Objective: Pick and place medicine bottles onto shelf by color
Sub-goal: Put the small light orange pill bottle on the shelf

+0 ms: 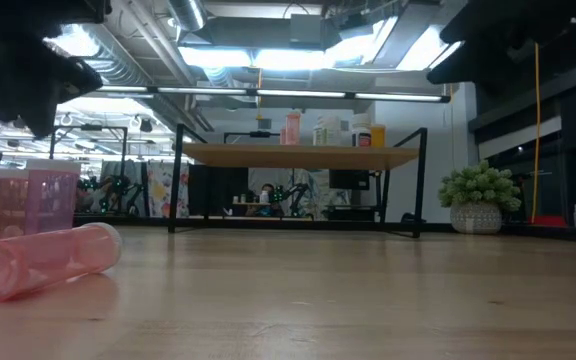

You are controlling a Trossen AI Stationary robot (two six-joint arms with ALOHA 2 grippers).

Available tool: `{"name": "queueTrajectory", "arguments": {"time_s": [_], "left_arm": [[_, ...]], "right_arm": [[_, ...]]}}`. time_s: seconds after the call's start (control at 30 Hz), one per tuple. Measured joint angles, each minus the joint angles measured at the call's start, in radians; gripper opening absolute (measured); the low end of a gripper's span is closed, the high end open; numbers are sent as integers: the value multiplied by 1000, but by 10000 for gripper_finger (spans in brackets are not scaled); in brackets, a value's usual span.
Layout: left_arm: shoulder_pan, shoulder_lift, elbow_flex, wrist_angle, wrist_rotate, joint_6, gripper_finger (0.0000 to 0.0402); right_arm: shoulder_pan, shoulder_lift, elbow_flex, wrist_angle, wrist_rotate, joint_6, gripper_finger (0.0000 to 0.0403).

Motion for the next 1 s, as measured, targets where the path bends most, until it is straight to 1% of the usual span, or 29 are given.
{"name": "queueTrajectory", "arguments": {"time_s": [0.3,0.83,1.0], "left_arm": [[-19,99,0,8,-12,-34,138],[-18,198,0,68,-22,-36,138],[-18,203,0,70,-21,-36,138]], "right_arm": [[0,0,0,5,21,2,230],[0,0,0,19,22,4,230],[0,0,0,20,23,3,229]]}}
